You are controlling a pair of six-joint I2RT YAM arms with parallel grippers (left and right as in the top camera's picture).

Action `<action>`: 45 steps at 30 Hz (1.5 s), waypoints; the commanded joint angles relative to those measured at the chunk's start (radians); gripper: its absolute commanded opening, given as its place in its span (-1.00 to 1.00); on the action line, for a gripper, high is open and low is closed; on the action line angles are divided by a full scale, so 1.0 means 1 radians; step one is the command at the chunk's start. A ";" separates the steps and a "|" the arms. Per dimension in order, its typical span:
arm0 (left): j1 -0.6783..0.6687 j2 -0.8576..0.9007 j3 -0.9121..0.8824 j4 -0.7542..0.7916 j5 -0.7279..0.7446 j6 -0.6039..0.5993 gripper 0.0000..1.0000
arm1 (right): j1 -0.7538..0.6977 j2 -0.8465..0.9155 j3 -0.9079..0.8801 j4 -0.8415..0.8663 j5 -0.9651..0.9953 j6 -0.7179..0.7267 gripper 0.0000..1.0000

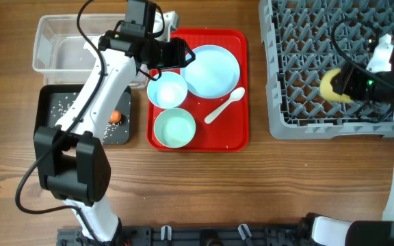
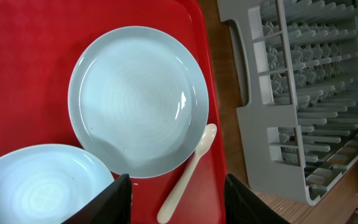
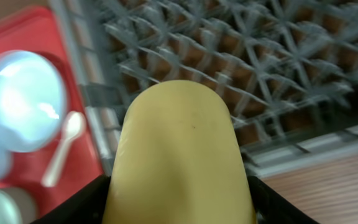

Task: Sort waste into correct bins and load items into the dishwasher rack
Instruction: 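Lower the yellow cup into the dish rack with the right gripper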

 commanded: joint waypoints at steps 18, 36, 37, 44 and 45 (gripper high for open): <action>0.001 -0.005 -0.001 -0.038 -0.077 0.013 -0.03 | 0.077 0.311 -0.007 -0.008 0.091 -0.037 0.32; 0.001 -0.005 -0.001 -0.038 -0.077 0.013 0.02 | 0.090 0.293 0.215 -0.043 -0.187 -0.100 0.99; 0.001 -0.005 -0.001 -0.038 -0.077 0.013 0.02 | 0.101 0.283 0.229 -0.034 -0.216 -0.100 1.00; 0.047 -0.022 0.005 -0.043 -0.124 0.006 -0.09 | 0.323 0.265 0.225 0.211 -0.230 -0.014 0.76; 0.065 -0.039 0.010 -0.050 -0.125 -0.008 -0.08 | 0.361 0.273 0.224 0.254 -0.163 0.019 0.73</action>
